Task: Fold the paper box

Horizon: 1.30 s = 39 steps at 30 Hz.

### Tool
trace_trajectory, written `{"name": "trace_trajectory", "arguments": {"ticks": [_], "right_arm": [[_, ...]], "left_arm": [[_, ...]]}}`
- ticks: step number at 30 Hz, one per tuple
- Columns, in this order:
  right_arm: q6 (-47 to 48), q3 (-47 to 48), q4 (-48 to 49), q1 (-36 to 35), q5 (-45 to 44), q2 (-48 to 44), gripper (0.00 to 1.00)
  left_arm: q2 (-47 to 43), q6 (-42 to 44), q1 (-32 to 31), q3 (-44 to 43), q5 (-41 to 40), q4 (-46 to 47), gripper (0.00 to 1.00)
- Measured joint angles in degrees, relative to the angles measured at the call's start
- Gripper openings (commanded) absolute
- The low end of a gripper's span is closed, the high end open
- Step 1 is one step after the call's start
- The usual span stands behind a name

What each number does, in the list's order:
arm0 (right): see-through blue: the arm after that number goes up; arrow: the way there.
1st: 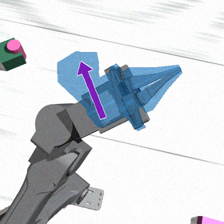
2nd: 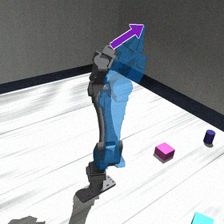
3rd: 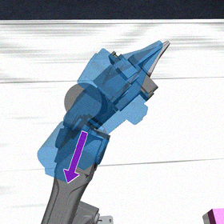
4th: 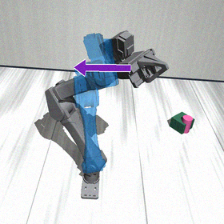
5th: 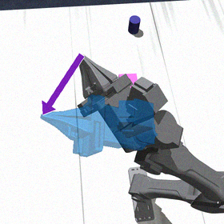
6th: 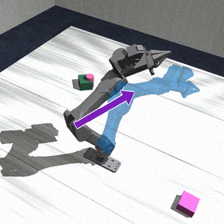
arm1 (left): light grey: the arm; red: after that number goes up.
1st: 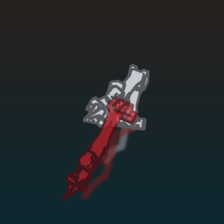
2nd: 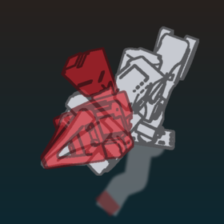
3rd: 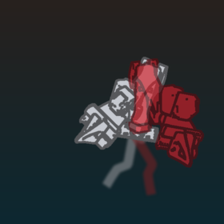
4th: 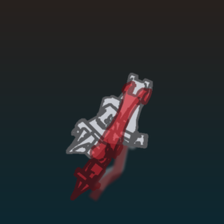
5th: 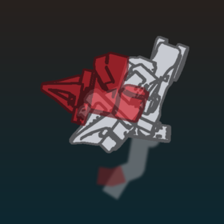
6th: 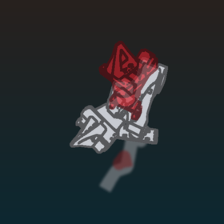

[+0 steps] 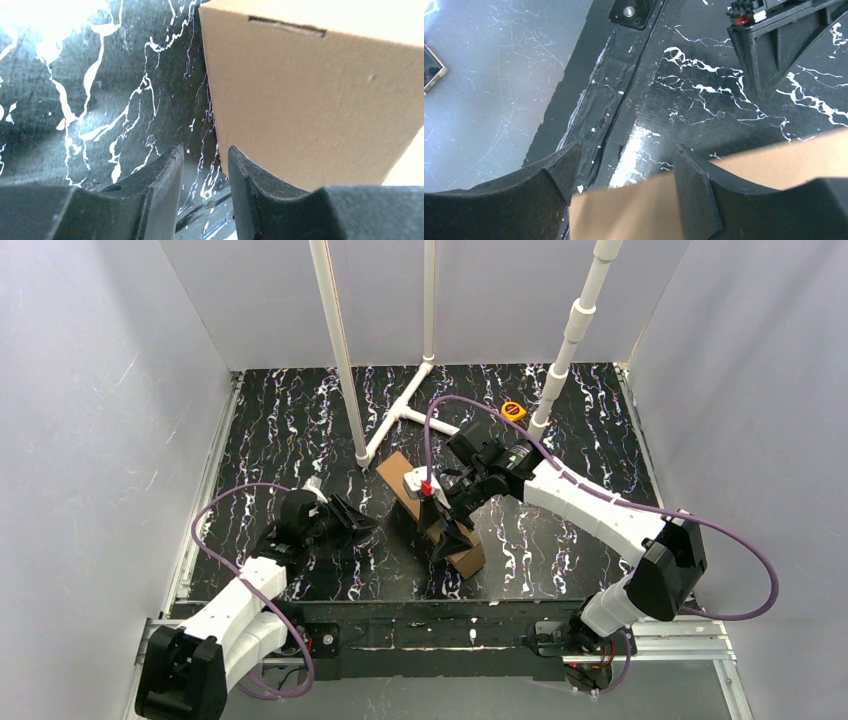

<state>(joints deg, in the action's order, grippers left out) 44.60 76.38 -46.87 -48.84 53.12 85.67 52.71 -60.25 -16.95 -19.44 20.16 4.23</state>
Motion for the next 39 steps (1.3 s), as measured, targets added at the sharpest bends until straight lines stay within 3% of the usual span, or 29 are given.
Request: {"name": "trace_trajectory", "arguments": {"ticks": [6,12,16,19,25,28,31,33,34,35,38,39], "right_arm": [[0.13,0.42,-0.76,-5.44,-0.7,2.03,0.76],[1.6,8.94,-5.86,-11.06,-1.49,10.23,0.81],[4.9,19.56,-12.24,-9.6,-5.27,13.07,0.81],[5.01,21.07,-12.87,-4.79,-7.5,9.73,0.82],[-2.51,4.39,0.76,14.62,-17.44,-6.58,0.79],[-7.93,-8.04,9.14,21.86,-25.83,-12.76,0.7],[-14.71,-17.86,17.2,28.22,-31.08,-14.99,0.5],[-21.4,-24.0,23.15,33.46,-33.53,-15.78,0.44],[-24.55,-26.53,25.66,36.04,-33.9,-16.0,0.45],[-28.37,-28.63,28.06,38.4,-33.53,-16.04,0.53],[-40.61,-34.21,36.96,46.31,-25.94,-16.2,0.96],[-43.41,-34.53,39.74,46.84,-23.98,-16.17,0.98]], "left_arm": [[-0.35,-0.68,0.02,0.02,1.95,-2.14,0.35],[2.38,-1.11,0.02,0.0,3.17,-1.42,0.35],[1.99,-0.61,0.02,-0.11,3.5,-1.46,0.33],[0.9,0.0,0.02,-0.13,3.98,-1.42,0.33],[0.39,0.61,-0.17,-0.94,4.76,-1.16,0.33],[1.92,0.57,-1.75,-1.38,4.59,-0.09,0.34],[4.17,0.39,-5.35,-2.05,4.15,0.92,0.34],[5.95,0.28,-8.0,-2.73,3.21,2.05,0.34],[7.02,0.2,-9.25,-3.21,2.71,2.86,0.34],[8.13,0.13,-10.56,-3.74,2.1,3.63,0.34],[14.29,-0.44,-14.23,-5.88,-0.13,8.13,0.35],[16.74,-0.61,-15.02,-6.93,-0.68,9.73,0.35]]}}
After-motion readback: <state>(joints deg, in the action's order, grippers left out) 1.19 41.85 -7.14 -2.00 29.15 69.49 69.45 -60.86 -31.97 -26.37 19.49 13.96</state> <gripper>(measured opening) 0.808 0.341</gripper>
